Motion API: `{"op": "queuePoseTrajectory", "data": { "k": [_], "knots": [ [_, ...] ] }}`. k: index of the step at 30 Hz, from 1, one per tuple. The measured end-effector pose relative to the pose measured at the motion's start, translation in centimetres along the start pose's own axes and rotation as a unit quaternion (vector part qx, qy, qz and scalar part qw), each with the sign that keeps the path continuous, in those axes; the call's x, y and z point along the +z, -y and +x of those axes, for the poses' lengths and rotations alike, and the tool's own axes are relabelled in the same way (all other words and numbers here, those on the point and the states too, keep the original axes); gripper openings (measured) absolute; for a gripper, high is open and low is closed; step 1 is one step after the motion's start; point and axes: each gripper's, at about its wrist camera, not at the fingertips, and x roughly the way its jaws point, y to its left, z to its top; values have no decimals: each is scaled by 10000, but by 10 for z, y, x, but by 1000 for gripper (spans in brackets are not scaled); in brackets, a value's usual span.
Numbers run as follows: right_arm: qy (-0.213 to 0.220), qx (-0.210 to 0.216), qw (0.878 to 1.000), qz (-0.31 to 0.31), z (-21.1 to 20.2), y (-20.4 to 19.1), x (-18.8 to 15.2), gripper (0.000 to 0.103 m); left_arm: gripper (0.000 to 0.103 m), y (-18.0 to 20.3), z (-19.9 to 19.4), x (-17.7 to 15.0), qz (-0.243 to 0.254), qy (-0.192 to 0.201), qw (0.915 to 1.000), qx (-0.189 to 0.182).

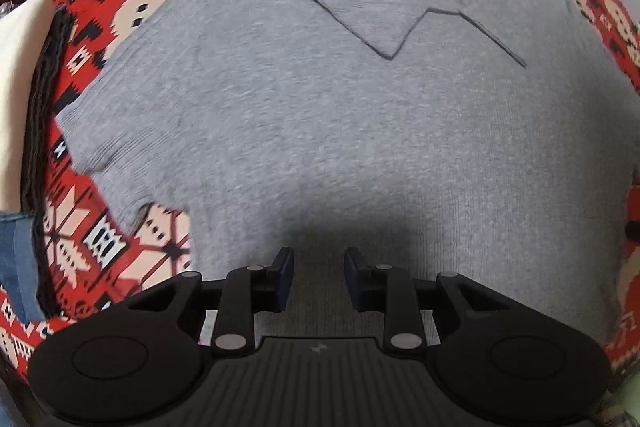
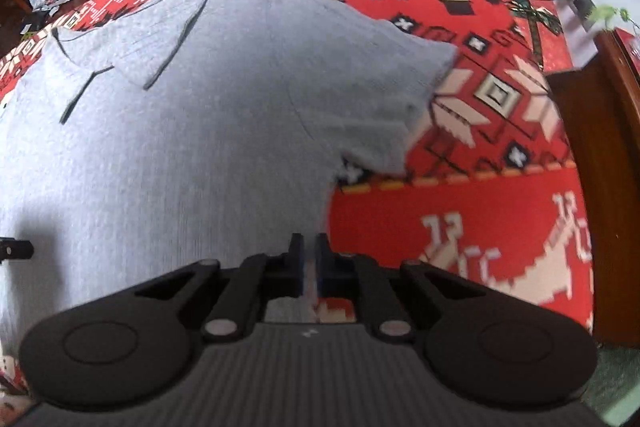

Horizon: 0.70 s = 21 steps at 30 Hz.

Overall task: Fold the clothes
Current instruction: 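Lay the shirt flat on the bed and open both grippers, then raise both open grippers and move back over the spread grey shirt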

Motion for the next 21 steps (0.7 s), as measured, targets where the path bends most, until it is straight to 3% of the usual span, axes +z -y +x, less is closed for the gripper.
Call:
{"op": "queuePoseTrajectory", "data": {
  "k": [8, 11, 15, 21],
  "knots": [
    [-219, 179, 9995, -114, -3, -24, -24, 8, 28, -12, 10, -20, 279, -289, 9992, 30],
    [-369, 71, 9993, -14, 1, -18, -36, 4, 28, -23, 11, -32, 369, -375, 9986, 37],
    [-501, -12, 9987, -85, -7, -13, -48, 6, 28, -38, 9, -42, 459, -437, 9980, 70],
    [-339, 112, 9989, -293, -24, -29, -43, 11, 28, -53, -5, -38, 148, -70, 9995, -260]
  ]
}}
